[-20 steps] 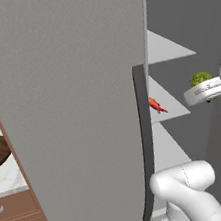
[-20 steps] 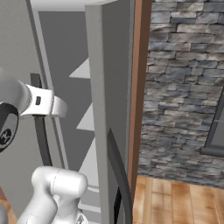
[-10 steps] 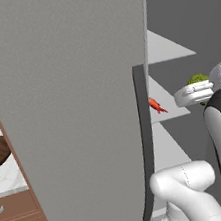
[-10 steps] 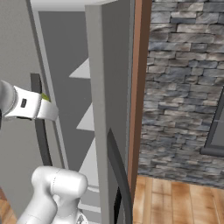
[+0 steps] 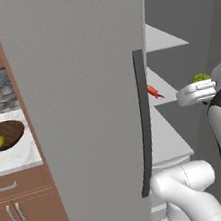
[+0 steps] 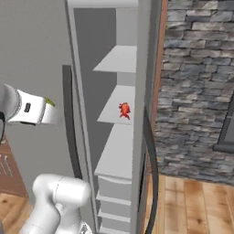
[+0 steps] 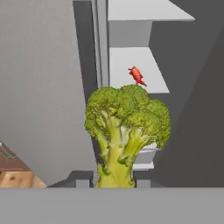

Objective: Take the lemon, broccoli, and fish from the freezer and place them in the bowl on the counter.

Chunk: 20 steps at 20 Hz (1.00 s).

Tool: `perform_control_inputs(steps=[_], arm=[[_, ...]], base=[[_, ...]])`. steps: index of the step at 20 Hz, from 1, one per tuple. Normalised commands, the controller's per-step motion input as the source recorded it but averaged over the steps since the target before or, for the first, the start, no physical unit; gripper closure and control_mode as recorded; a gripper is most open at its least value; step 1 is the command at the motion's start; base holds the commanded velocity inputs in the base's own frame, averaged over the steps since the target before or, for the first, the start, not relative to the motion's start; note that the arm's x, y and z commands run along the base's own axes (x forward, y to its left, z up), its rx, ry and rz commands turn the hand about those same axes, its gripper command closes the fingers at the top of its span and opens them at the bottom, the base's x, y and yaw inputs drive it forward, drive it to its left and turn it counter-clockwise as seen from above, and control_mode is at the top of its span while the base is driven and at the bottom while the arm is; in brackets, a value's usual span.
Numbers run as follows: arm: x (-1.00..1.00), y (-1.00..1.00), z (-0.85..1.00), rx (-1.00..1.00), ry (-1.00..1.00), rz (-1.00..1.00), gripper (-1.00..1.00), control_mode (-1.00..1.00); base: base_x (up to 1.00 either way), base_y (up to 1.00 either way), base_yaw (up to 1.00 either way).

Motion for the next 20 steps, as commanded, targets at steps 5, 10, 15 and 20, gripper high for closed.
perform_control_inputs(steps=[5,10,15,20], arm=[[0.0,0.0,0.0,0.0,0.0,0.0,1.0,1.0],[0.0,0.0,0.0,0.0,0.0,0.0,1.0,1.0],[0.0,0.0,0.0,0.0,0.0,0.0,1.0,1.0],[0.0,0.0,0.0,0.0,0.0,0.0,1.0,1.0]], base=[[-0.2,1.0,0.07],[0.01,1.0,0.01],[0.13,1.0,0.0],[0.37,0.84,0.0]])
